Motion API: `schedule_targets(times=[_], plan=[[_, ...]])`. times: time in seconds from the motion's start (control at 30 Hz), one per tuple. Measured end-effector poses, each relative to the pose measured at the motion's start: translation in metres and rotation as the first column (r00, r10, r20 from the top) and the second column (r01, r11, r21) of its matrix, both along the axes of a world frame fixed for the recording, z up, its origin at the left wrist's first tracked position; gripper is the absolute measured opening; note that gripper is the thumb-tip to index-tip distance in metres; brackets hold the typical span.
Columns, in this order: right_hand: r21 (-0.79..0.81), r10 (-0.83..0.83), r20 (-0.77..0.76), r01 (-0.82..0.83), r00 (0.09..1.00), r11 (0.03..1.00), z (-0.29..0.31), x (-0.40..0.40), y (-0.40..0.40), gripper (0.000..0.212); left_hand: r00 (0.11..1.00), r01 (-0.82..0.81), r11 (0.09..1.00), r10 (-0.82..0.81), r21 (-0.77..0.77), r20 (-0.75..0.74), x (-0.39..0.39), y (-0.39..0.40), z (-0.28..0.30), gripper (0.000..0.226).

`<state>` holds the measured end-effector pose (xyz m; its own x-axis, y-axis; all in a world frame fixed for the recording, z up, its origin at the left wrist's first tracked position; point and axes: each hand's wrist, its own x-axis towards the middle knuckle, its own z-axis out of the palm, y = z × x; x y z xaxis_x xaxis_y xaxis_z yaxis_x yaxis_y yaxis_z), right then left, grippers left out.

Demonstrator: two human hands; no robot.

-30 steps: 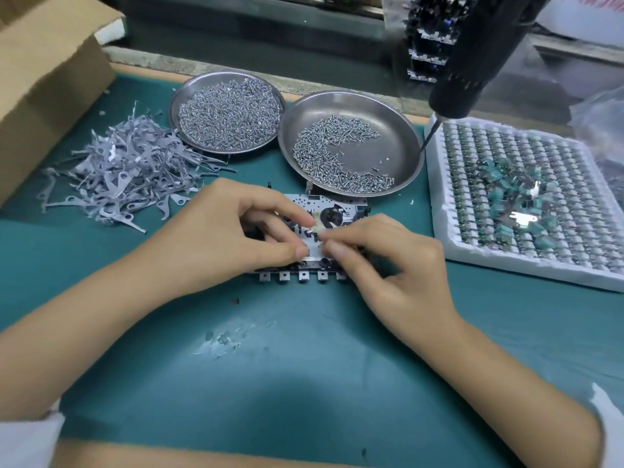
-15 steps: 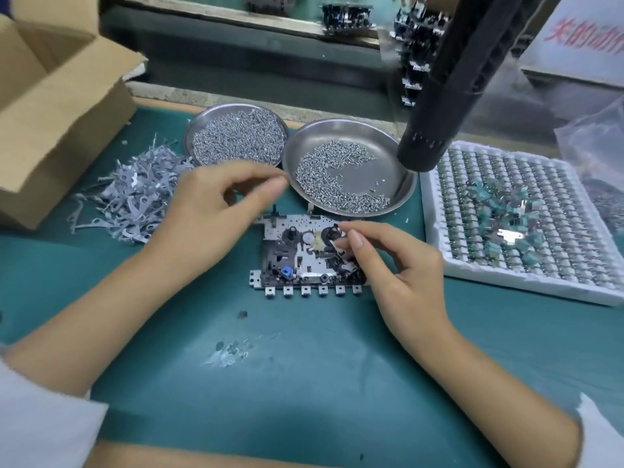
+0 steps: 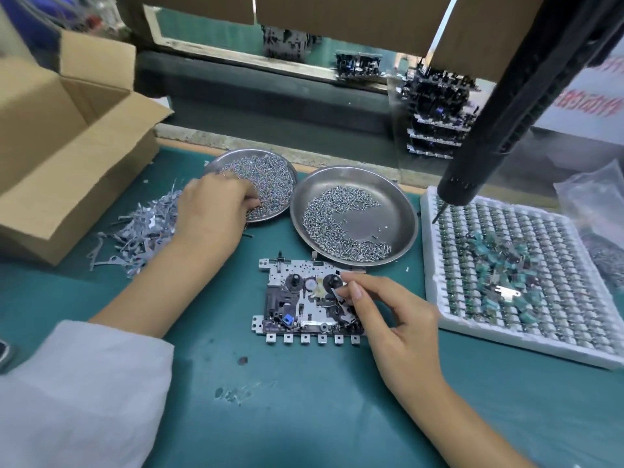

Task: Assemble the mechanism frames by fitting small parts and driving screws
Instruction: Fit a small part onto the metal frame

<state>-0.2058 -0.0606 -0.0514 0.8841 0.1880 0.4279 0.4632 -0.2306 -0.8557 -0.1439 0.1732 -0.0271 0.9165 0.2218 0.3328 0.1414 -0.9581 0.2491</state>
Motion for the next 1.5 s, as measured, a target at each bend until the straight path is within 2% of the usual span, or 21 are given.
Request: schedule_targets(times=[0.13,0.27,0.4,0.43,0.5,0.57,0.6,0.63,0.7,0.87,0.93,1.03,1.1,1.17,1.23,1.3,1.37,1.5], plan=[[0.002,-0.004,-0.014,0.004,1.0,1.0,-0.002,0.0,-0.002,0.012,0.993,0.029,0.999,-0.026,-0.021,0.116,-0.006,-0.003,-0.001,0.02],[-0.015,-0.034,0.032,0.035,0.999,0.999,-0.002,0.0,-0.003,0.02,0.977,0.098,0.987,-0.071,-0.128,0.199,-0.011,-0.005,-0.004,0.018],[-0.179,-0.088,0.242,0.134,0.966,0.975,0.012,0.018,-0.004,0.018,0.944,0.2,0.937,-0.107,-0.287,0.311,-0.024,-0.017,-0.006,0.014],[-0.242,-0.091,0.248,0.153,0.964,0.958,0.019,0.027,-0.004,0.02,0.937,0.221,0.915,-0.103,-0.338,0.334,-0.027,-0.021,-0.007,0.013],[-0.417,-0.074,0.128,0.121,0.989,0.901,0.031,0.048,-0.001,0.03,0.935,0.239,0.842,-0.066,-0.483,0.348,-0.033,-0.03,-0.009,0.01],[-0.638,-0.069,-0.054,0.019,0.996,0.77,0.034,0.068,0.004,0.041,0.942,0.245,0.724,-0.023,-0.644,0.333,-0.039,-0.036,-0.01,0.012],[-0.702,-0.082,-0.104,-0.015,0.991,0.712,0.034,0.074,0.008,0.037,0.945,0.256,0.65,-0.011,-0.715,0.328,-0.042,-0.039,-0.011,0.016],[-0.719,-0.097,-0.122,-0.021,0.988,0.695,0.033,0.078,0.011,0.029,0.944,0.272,0.579,-0.006,-0.768,0.329,-0.045,-0.042,-0.011,0.019],[-0.671,-0.125,-0.113,0.017,0.986,0.741,0.03,0.079,0.016,0.016,0.943,0.294,0.493,-0.009,-0.819,0.333,-0.049,-0.048,-0.012,0.02],[-0.503,-0.18,-0.043,0.134,0.983,0.854,0.023,0.074,0.013,0.018,0.95,0.299,0.422,-0.047,-0.856,0.309,-0.053,-0.062,-0.016,0.019],[-0.433,-0.171,-0.022,0.145,0.985,0.89,0.023,0.072,0.011,0.016,0.948,0.306,0.415,-0.053,-0.857,0.313,-0.053,-0.064,-0.016,0.017],[-0.352,-0.166,0.0,0.155,0.986,0.923,0.022,0.066,0.009,0.017,0.937,0.332,0.452,-0.057,-0.828,0.344,-0.055,-0.064,-0.016,0.012],[-0.258,-0.159,-0.066,0.138,0.985,0.956,0.023,0.063,0.009,0.018,0.931,0.35,0.452,-0.067,-0.821,0.36,-0.055,-0.065,-0.015,0.011],[-0.033,-0.079,-0.219,0.074,0.973,0.997,0.027,0.059,0.01,0.02,0.926,0.365,0.444,-0.081,-0.818,0.369,-0.056,-0.066,-0.016,0.011],[0.2,0.066,-0.352,0.006,0.934,0.98,0.031,0.053,0.014,0.02,0.922,0.377,0.438,-0.089,-0.816,0.378,-0.057,-0.069,-0.016,0.014],[0.329,0.175,-0.419,-0.031,0.891,0.944,0.032,0.048,0.018,0.017,0.923,0.377,0.412,-0.091,-0.829,0.375,-0.057,-0.07,-0.015,0.018],[0.366,0.217,-0.439,-0.047,0.872,0.929,0.032,0.045,0.02,0.016,0.922,0.382,0.396,-0.097,-0.835,0.376,-0.059,-0.071,-0.014,0.021],[0.332,0.217,-0.426,-0.071,0.878,0.941,0.033,0.045,0.019,0.019,0.918,0.391,0.387,-0.104,-0.835,0.382,-0.059,-0.072,-0.012,0.022]])
